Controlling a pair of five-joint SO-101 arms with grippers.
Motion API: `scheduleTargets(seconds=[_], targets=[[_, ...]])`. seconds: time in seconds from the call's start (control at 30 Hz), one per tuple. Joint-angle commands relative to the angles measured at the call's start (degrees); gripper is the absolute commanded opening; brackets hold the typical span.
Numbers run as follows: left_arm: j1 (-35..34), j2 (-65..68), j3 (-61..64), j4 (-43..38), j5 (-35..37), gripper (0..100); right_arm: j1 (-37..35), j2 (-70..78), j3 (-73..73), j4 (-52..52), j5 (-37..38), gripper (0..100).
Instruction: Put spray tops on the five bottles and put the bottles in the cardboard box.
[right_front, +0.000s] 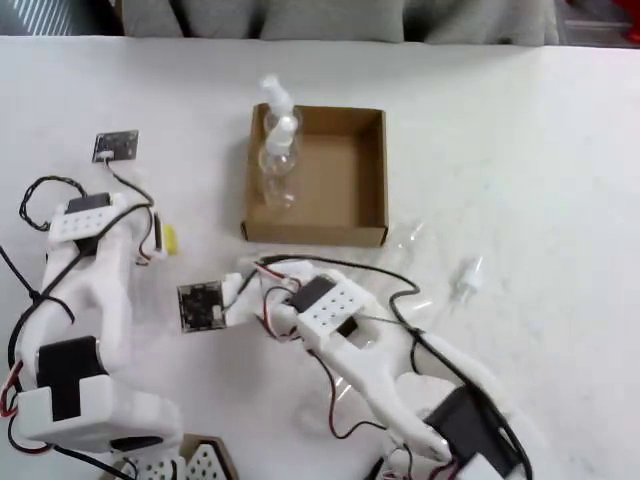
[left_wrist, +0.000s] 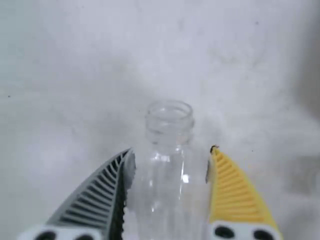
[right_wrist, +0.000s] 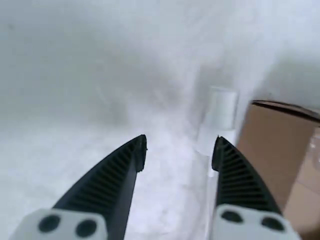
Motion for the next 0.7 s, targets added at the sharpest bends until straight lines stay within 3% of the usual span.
scheduleTargets(seconds=[0.0,0.37,0.67], targets=[[-0.75,-0.22,-1.93,-1.23,-0.79,2,0.84,-6.73,1.41,-2.51,0.62,18.7],[-0.75,-0.22,-1.93,-1.23,-0.79,2,3.47,-0.84,2.99,-14.11,0.53,18.7],[-0.75,-0.22,-1.93,-1.23,-0.79,2,4.44,7.34,-2.29,-14.20,0.53,18.7]])
